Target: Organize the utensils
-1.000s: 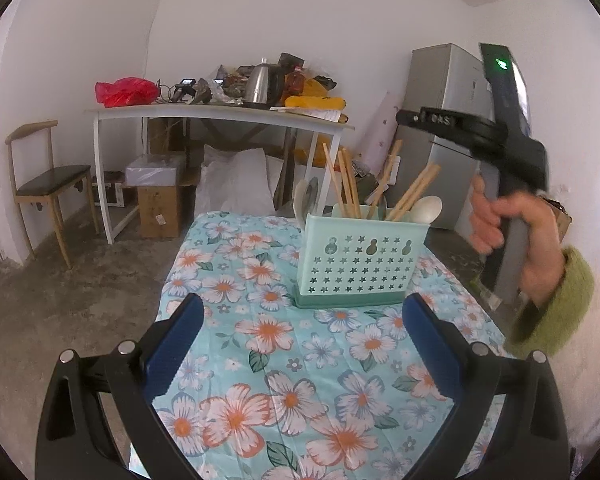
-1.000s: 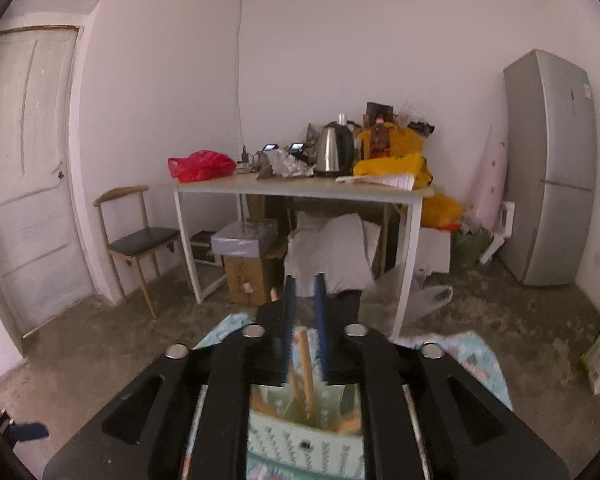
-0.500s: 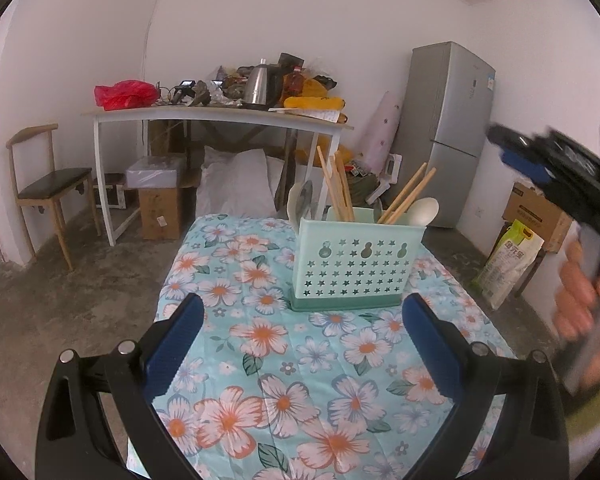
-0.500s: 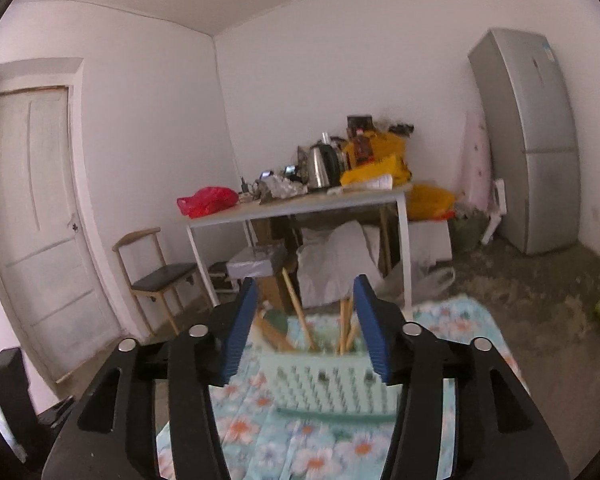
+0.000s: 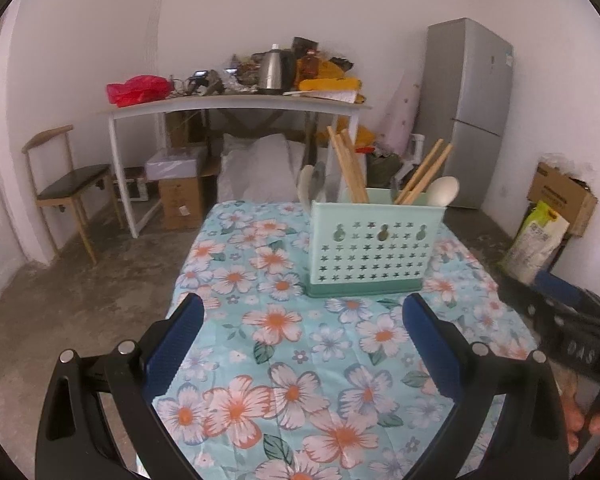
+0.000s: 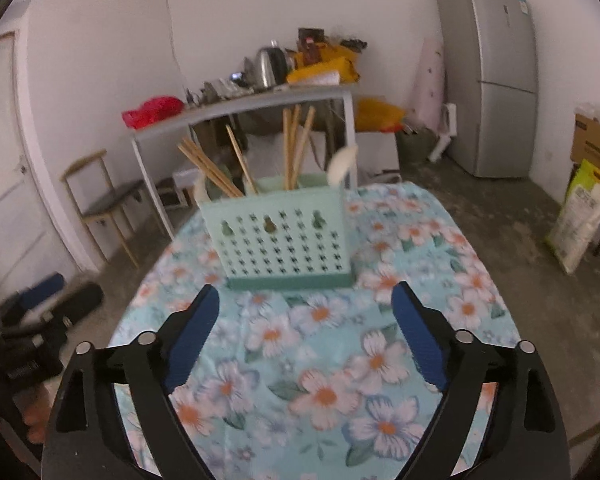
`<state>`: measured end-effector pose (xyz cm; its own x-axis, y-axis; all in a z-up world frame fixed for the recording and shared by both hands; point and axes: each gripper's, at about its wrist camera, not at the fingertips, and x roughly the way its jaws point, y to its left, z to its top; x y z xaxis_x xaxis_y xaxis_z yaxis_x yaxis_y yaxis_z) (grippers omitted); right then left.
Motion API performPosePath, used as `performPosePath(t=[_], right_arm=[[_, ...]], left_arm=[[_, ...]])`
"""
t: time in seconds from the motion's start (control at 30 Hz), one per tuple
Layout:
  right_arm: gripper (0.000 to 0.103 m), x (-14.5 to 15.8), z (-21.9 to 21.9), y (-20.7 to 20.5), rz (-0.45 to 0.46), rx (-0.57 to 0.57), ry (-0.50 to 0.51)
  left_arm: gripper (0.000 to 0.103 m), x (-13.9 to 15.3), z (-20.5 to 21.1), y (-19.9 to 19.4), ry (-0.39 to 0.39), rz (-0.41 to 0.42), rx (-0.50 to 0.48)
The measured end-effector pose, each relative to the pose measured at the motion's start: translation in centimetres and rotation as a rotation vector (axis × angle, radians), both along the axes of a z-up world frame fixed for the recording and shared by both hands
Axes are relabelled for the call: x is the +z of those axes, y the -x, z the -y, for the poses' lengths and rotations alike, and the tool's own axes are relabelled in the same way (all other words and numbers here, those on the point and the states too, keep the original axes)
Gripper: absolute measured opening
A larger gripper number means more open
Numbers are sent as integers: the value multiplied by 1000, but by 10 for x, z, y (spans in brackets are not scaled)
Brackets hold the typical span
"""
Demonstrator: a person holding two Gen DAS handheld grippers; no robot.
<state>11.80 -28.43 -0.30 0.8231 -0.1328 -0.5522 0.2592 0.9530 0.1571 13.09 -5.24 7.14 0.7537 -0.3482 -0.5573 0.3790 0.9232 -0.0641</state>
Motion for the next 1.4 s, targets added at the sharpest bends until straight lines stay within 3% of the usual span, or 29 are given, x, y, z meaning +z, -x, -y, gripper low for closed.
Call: performPosePath(t=[0.13, 0.23, 0.47, 1.07, 1.4], right_arm=[[94, -3, 0, 3, -9, -30, 28], [95, -6, 0, 0, -27, -46, 51], [95, -11, -3, -4, -72, -70, 72], [95, -11, -2, -8, -125, -102, 126], [95, -6, -2, -7, -114, -108, 138]], left_arm=[[97, -1, 2, -4, -44, -5, 80], [97, -5, 6, -8, -120, -16, 154], [97, -7, 13, -14, -212, -20, 221], [97, -10, -3, -21, -205, -72, 341], [97, -9, -10, -21, -201, -78, 356]])
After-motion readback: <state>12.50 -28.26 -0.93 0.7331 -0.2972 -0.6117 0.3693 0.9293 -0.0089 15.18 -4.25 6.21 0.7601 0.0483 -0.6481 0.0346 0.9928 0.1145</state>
